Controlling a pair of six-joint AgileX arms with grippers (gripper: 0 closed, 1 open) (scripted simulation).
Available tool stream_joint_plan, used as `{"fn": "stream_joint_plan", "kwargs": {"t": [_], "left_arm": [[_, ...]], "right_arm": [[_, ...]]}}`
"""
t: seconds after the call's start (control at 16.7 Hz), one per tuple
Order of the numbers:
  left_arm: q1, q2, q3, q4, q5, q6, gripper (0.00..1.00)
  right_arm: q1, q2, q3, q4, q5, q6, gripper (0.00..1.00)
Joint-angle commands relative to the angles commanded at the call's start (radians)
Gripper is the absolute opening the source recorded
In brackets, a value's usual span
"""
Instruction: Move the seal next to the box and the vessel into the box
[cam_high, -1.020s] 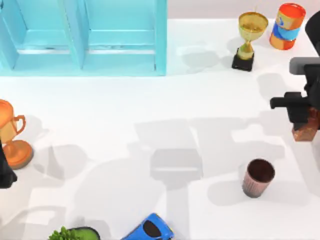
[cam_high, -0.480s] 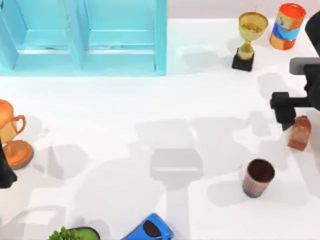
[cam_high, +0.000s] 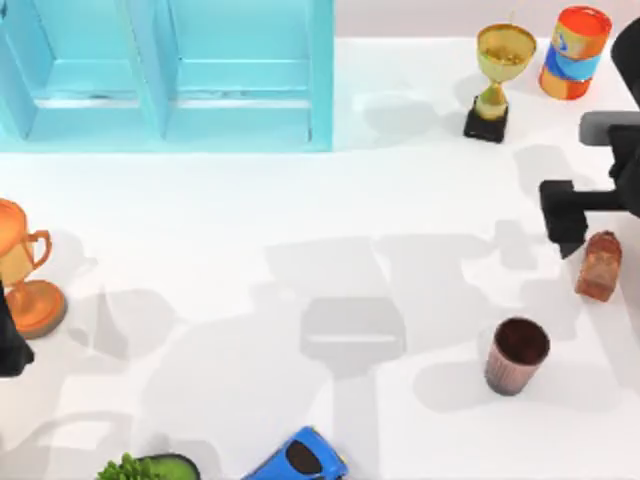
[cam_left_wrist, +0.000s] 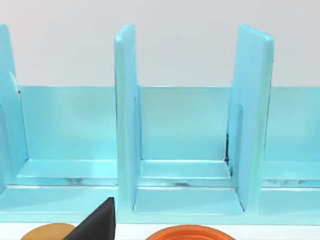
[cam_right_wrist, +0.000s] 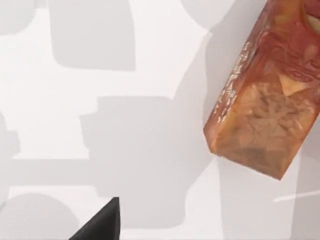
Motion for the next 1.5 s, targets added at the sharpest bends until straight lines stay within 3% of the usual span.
{"fn": "stream_joint_plan", "kwargs": {"t": [0.66,1.02,1.5], "left_arm": [[0.0,0.0,0.0,0.0,0.0,0.0,1.0],[0.0,0.0,0.0,0.0,0.0,0.0,1.0],[0.0,0.0,0.0,0.0,0.0,0.0,1.0]], "right_arm": [[-0.005,-0.041,0.328,-0.372,0.001,-0.005,1.0],[0.027,-0.048,0.288,-0.361,-0.004,0.029,1.0],[0.27,-0.155,0.002,-0.27,-0.013,0.271,1.0]]}}
